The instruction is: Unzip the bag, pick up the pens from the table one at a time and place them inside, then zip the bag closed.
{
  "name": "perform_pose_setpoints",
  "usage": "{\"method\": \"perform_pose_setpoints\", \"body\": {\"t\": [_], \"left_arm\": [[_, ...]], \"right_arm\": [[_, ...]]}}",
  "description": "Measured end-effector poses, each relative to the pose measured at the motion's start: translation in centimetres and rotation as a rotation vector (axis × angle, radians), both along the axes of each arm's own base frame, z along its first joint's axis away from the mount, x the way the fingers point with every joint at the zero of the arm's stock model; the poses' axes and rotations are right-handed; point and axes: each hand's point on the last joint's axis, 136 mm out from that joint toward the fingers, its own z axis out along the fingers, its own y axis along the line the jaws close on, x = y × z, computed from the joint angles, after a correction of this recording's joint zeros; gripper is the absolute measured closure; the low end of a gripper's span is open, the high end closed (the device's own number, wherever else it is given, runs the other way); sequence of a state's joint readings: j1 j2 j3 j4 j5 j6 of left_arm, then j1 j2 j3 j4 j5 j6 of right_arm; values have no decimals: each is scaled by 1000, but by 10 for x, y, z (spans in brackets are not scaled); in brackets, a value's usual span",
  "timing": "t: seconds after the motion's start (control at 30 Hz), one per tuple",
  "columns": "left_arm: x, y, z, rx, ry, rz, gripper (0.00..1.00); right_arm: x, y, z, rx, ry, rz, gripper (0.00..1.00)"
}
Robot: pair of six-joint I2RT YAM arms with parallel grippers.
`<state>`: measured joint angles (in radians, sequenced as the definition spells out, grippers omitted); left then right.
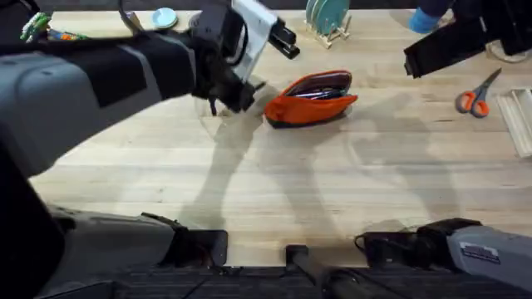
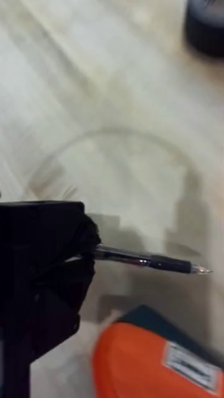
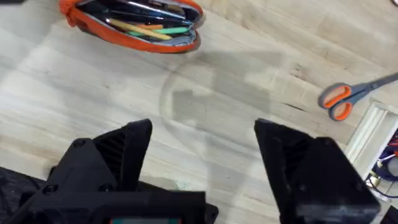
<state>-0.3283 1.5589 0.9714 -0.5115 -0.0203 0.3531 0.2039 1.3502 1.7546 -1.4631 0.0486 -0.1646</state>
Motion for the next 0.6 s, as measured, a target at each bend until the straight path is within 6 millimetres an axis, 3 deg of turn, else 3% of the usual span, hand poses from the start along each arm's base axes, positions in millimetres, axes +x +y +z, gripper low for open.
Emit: {"method": "perform_pose_setpoints", "body": {"t": [0.37,0.6], "left_arm": [[46,-17,72,-55,-168,-4,959],[54,-51,109,-120,-240,-85,959]], "right_arm": [[0,0,0,0,0,0,6],[0,0,0,0,0,0,6]]}}
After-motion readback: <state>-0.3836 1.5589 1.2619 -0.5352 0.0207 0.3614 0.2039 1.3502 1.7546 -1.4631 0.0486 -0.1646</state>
